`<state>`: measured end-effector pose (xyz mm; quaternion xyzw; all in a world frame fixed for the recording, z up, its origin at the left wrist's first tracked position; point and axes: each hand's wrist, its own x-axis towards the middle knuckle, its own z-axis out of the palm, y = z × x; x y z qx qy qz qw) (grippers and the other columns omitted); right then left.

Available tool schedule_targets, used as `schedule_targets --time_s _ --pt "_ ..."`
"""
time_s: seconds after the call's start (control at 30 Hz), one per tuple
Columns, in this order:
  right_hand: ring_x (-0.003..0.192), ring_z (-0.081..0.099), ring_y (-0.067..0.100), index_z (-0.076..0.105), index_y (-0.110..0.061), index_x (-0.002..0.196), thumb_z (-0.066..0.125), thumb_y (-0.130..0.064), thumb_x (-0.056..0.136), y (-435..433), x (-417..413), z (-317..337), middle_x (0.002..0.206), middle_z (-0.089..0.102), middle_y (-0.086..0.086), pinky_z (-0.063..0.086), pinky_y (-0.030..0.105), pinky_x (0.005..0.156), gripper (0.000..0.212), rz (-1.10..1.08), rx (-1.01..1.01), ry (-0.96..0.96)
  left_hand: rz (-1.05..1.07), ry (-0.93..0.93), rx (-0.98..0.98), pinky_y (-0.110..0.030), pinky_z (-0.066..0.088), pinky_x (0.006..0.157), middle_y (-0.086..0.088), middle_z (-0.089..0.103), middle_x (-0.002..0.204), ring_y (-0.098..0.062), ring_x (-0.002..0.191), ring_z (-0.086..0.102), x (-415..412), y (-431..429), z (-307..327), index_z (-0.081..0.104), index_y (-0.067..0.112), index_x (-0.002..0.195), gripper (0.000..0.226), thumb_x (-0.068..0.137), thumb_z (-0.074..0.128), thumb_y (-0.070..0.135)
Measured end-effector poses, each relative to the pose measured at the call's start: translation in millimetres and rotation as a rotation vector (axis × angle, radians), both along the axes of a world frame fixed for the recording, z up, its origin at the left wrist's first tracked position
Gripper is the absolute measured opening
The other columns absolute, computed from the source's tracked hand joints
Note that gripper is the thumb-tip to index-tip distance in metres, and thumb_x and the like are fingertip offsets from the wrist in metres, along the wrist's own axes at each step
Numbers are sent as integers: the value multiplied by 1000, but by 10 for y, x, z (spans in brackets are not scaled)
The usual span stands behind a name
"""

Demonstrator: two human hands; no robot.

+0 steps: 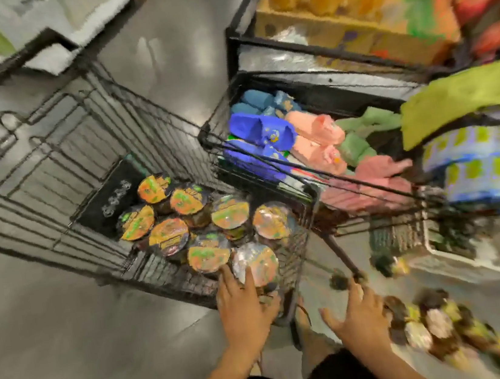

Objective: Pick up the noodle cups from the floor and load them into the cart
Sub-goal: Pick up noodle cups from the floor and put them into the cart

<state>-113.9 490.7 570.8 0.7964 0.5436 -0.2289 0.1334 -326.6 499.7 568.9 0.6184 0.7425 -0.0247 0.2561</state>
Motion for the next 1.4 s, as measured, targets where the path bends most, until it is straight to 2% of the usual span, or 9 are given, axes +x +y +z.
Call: schedule_targets --time_s 0.1,0.27,0.5,0.7,0.9,1.0,1.13,1.23,1.4 --pt "140 25 34 11 -24 153 45 -77 79 -631 325 -32 153 23 15 29 46 110 97 -142 -110 -11 -184 -13 -35 -44 6 119 -19 -13 160 -37 147 -5 217 -316 1 -3 23 155 88 91 34 70" --pt "134 35 31 20 -26 149 47 -77 78 -1542 834 -53 146 36 10 36 47 104 92 -483 -48 26 -602 66 -6 -46 4 120 -19 -8 161 -37 147 -11 665 -596 -37 -8 23 154 86 93 36 65" --pt "130 36 29 12 -23 151 45 -79 78 -2982 1477 -151 143 34 10 37 44 101 98 -723 -52 -10 -787 108 -23 -43 7 119 -16 1 162 -35 148 -4 1772 -1287 -53 -3 24 155 91 89 39 70" --pt "129 39 31 16 -23 151 48 -78 76 -4504 2296 -151 141 39 12 39 41 99 98 -1058 -15 -16 -1104 188 -24 -44 7 119 -17 5 161 -36 148 1 3053 -2536 -78 -2 24 156 92 87 39 71" --pt "127 41 30 24 -22 148 51 -76 76 -5783 2569 -159 138 42 11 40 45 98 94 -1375 -8 3 -1441 296 5 -40 21 116 -17 18 157 -31 145 17 3886 -3427 -147 -2 25 155 92 87 40 71" --pt "131 38 31 15 -22 152 45 -79 78 -6184 2479 -260 143 38 13 37 45 102 99 -1521 -42 58 -1579 332 66 -39 24 114 -15 25 154 -31 143 21 4198 -3670 -129 2 25 155 90 87 36 73" --pt "133 35 31 10 -20 154 43 -80 79 -6503 2358 -384 143 37 14 35 42 106 102 -1750 -47 172 -1753 334 61 -42 28 111 -20 30 150 -37 139 28 4596 -3934 -149 -2 26 154 87 89 40 65" --pt "133 35 30 11 -22 153 45 -80 78 -6709 2369 -400 143 39 13 34 41 106 101 -1900 -48 220 -1867 410 12 -42 23 113 -22 21 155 -37 142 23 4995 -4187 -211 -1 22 155 88 90 38 66" --pt "131 38 29 14 -22 152 47 -78 78 -7077 2685 -414 140 39 12 35 39 103 99 -2083 -136 259 -2055 408 13 -43 21 115 -21 17 156 -37 143 21 5845 -4628 -438 -3 24 155 87 90 35 69"
